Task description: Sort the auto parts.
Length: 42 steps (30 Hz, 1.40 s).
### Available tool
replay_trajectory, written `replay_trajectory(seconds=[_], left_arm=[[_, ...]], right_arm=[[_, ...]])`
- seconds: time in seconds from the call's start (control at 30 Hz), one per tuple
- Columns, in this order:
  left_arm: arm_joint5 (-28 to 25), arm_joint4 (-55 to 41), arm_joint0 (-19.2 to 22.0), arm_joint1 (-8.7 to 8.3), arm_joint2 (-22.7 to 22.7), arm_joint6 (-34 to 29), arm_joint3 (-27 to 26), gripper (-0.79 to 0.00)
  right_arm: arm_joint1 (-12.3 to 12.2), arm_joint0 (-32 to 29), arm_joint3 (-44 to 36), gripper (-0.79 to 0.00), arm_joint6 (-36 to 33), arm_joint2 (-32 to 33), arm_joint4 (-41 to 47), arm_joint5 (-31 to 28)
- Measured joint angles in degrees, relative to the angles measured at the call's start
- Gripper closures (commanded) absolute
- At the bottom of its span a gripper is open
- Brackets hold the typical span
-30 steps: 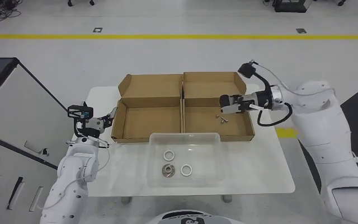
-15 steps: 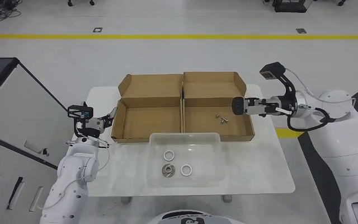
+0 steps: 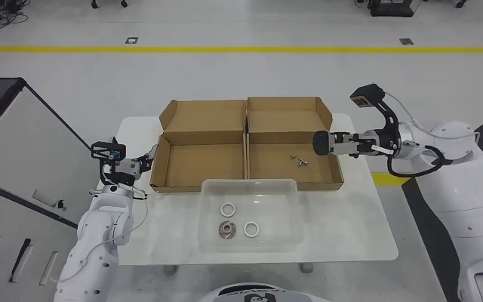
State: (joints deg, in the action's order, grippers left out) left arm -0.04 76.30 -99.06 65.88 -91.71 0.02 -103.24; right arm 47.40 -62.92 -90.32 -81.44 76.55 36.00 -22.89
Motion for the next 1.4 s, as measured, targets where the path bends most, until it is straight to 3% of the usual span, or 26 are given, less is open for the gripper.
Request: replay_trajectory(seconds=[0.13, 0.37, 0.73, 1.07, 1.4], left_arm=[[-2.7, 4.2, 0.8, -0.35, -0.6, -2.2, -3.8, -0.785], [-17.3, 5.4, 4.4, -1.02, 2.6, -16.7, -10.8, -0.785], [-27.4, 1.3, 9.9, -1.11, 9.2, -29.6, -16.6, -0.785], [-32.2, -4.2, 15.9, -1.17, 16.0, -47.8, -19.6, -0.785], [-31.9, -10.7, 24.4, -0.62, 23.5, -60.8, -17.5, -0.785]], right_arm=[[0.0, 0.0, 0.0, -0.785, 0.0, 0.0, 0.0, 0.0], [0.0, 0.0, 0.0, -0.785, 0.0, 0.0, 0.0, 0.0], [0.0, 0.0, 0.0, -0.785, 0.0, 0.0, 0.0, 0.0], [0.0, 0.0, 0.0, -0.785, 0.0, 0.0, 0.0, 0.0], [0.0, 0.0, 0.0, -0.785, 0.0, 0.0, 0.0, 0.0]])
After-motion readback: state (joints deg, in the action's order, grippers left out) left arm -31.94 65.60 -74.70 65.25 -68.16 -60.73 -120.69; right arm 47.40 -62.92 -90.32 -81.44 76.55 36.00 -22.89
